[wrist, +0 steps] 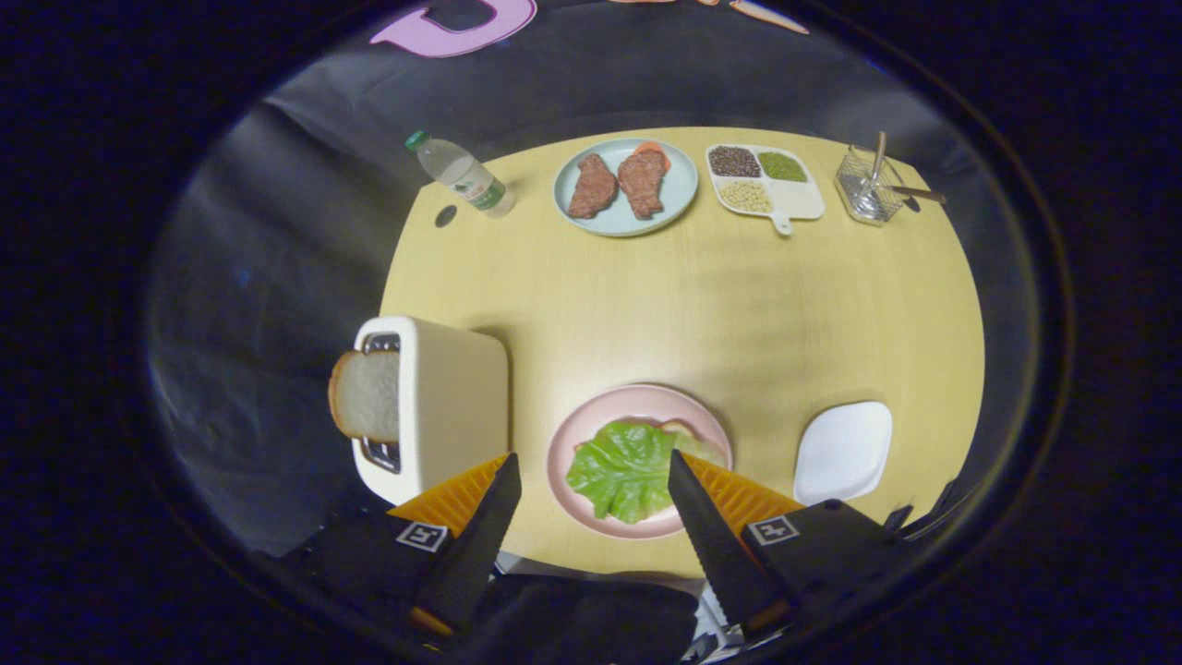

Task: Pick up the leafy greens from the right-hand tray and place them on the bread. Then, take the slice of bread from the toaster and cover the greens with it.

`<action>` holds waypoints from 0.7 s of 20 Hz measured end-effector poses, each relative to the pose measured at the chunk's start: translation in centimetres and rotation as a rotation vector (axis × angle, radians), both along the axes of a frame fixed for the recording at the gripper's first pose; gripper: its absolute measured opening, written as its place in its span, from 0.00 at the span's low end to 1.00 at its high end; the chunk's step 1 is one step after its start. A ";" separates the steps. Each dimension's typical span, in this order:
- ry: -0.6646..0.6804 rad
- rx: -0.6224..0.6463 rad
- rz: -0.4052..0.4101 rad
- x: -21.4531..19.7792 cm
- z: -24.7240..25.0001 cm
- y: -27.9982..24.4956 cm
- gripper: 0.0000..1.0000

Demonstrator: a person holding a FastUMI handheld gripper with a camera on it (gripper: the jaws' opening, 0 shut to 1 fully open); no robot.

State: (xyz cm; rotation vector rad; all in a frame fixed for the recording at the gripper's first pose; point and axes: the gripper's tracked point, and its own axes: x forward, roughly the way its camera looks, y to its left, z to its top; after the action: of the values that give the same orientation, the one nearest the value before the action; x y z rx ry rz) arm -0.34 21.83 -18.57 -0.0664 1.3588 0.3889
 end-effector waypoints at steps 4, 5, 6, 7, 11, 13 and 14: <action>0.085 0.102 -0.068 -1.4 1.9 6.7 1.00; 0.107 0.123 -0.072 -1.9 2.2 8.2 1.00; 0.121 0.141 -0.069 -2.3 2.3 9.7 1.00; 0.131 0.158 -0.070 -2.7 2.4 11.1 1.00; 0.167 0.215 -0.069 -3.9 1.9 16.2 1.00; 0.181 0.216 -0.052 -4.7 1.2 17.8 1.00; 0.192 0.215 -0.048 -5.2 0.6 18.5 1.00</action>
State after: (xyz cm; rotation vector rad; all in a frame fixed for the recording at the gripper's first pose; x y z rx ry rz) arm -5.51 40.38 -18.01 0.1854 1.4970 0.5091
